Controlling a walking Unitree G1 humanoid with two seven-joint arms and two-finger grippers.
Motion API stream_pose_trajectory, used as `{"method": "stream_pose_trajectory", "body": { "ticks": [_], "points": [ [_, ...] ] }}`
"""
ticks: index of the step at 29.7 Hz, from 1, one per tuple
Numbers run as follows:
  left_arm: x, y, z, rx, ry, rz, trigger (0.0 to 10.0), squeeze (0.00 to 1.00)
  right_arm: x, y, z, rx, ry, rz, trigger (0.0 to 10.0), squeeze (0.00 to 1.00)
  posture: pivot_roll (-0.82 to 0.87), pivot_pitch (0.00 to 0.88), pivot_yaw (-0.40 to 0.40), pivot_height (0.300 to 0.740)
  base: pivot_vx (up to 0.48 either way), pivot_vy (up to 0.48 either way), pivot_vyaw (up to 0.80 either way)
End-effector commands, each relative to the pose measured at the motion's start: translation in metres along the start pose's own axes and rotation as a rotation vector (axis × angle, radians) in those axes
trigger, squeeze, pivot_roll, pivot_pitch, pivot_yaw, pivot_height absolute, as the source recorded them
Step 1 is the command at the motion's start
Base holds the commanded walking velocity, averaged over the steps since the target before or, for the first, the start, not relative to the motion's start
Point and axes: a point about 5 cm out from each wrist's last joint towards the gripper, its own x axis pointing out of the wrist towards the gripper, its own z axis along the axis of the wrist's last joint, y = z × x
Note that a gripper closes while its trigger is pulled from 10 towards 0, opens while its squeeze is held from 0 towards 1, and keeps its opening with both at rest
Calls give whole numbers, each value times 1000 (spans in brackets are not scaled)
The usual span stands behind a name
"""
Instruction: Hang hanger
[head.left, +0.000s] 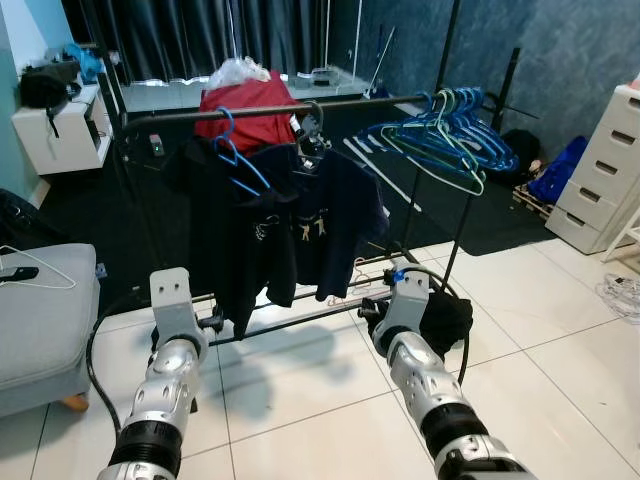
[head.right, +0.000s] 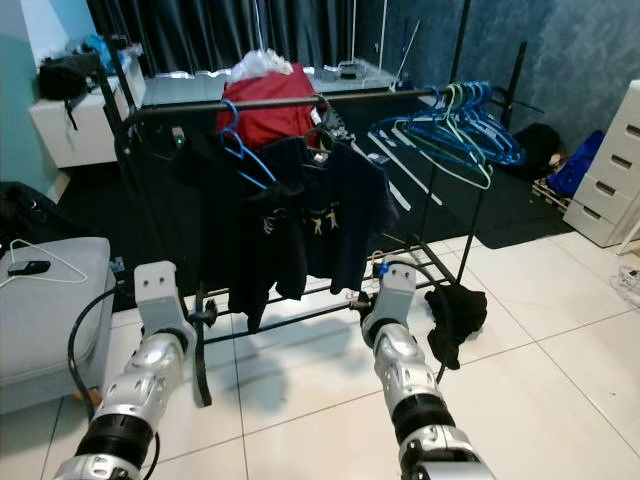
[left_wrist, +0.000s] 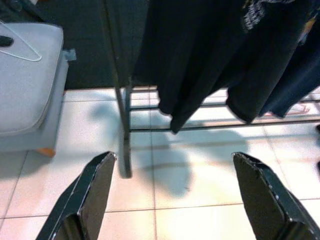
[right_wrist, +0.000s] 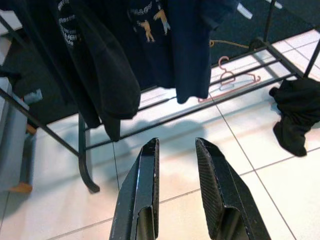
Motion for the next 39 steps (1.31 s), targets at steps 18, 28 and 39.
{"method": "stream_pose_trajectory", "body": {
  "ticks": [18, 28, 39],
  "points": [
    [0, -6, 30, -30, -66, 6, 10000, 0, 4, 19, 7, -74, 54, 74, 10000, 0, 74, 156, -26, 740, 0, 0, 0],
    [0, -4, 32, 68, -78, 1, 10000, 0, 2, 10, 1, -91, 76, 17, 10000, 0, 78, 97, -14, 740, 0, 0, 0],
    [-6, 2, 33, 91, -112, 62, 10000, 0, 0, 7, -1, -72, 49, -8, 10000, 0, 91, 97, -43, 740, 0, 0, 0]
  ]
}}
